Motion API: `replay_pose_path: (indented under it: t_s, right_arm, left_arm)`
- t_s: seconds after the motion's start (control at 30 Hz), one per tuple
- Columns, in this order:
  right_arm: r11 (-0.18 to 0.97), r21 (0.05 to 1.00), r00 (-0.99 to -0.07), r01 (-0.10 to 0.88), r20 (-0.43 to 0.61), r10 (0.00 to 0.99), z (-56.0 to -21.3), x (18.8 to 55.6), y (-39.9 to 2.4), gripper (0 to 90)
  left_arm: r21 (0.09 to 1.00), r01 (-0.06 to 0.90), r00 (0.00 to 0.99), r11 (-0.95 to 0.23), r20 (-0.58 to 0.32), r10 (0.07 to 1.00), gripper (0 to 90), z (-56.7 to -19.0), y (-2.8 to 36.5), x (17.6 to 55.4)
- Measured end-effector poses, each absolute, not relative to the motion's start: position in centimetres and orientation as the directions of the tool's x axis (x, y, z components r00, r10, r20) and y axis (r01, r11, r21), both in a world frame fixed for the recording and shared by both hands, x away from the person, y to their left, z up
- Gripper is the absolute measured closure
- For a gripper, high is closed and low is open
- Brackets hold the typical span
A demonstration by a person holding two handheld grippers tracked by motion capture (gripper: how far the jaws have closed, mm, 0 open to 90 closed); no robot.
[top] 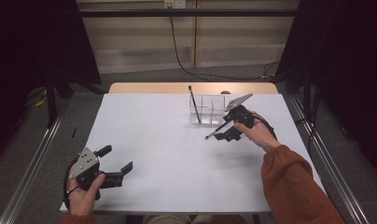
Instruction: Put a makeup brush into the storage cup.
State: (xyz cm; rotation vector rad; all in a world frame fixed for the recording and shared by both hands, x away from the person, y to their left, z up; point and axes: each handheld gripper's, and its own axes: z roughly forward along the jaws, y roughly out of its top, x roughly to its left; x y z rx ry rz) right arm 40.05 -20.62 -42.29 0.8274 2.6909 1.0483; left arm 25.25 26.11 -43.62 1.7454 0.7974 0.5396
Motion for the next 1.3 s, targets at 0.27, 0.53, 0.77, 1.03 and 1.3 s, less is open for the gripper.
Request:
replay_pose_path:
  t_s: [0.27, 0.53, 0.77, 1.03, 1.3]
  right_arm:
    - [0.716, 0.579, -0.892, 0.389, 0.045, 0.449, -42.8, 40.8, -19.3, 7.0]
    - [0.786, 0.515, -0.920, 0.342, 0.011, 0.393, -43.7, 41.9, -18.1, 12.0]
    - [0.833, 0.454, -0.930, 0.318, -0.022, 0.367, -44.4, 42.7, -17.4, 17.0]
    - [0.853, 0.434, -0.941, 0.289, -0.034, 0.336, -44.7, 43.0, -16.8, 19.3]
    - [0.858, 0.423, -0.944, 0.290, -0.018, 0.328, -45.5, 43.3, -16.7, 22.7]
  left_arm:
    - [0.951, 0.248, 0.673, -0.184, -0.032, 0.739, 2.3, -43.7, 26.0, 25.3]
    - [0.951, 0.248, 0.675, -0.185, -0.033, 0.737, 2.3, -43.7, 26.0, 25.3]
    - [0.951, 0.247, 0.676, -0.186, -0.032, 0.736, 2.3, -43.7, 26.0, 25.3]
    - [0.951, 0.245, 0.680, -0.189, -0.030, 0.733, 2.3, -43.7, 26.0, 25.3]
    - [0.950, 0.246, 0.681, -0.192, -0.028, 0.732, 2.3, -43.7, 26.0, 25.3]
